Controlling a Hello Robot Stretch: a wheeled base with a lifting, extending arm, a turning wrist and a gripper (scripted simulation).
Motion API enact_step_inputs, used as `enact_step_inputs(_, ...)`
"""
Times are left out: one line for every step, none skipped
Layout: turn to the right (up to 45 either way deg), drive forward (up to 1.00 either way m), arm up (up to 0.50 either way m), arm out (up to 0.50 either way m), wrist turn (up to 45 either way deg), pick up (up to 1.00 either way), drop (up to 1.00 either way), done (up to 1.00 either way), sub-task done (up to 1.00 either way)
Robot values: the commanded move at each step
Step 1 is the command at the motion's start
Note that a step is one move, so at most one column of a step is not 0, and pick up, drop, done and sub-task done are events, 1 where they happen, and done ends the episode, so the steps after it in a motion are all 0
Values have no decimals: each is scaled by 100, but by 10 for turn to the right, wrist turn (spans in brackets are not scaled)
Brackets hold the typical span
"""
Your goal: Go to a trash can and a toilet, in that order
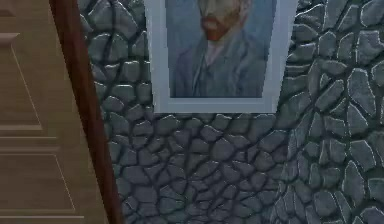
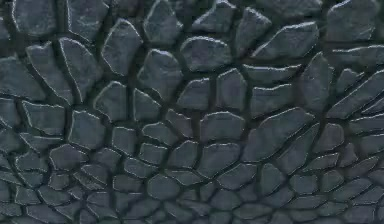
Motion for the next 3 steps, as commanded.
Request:
enact_step_inputs(-450,0,0,0,0,0,0,0,0)
enact_step_inputs(-450,0,0,0,0,0,0,0,0)
enact_step_inputs(0,15,0,0,0,0,0,0,0)
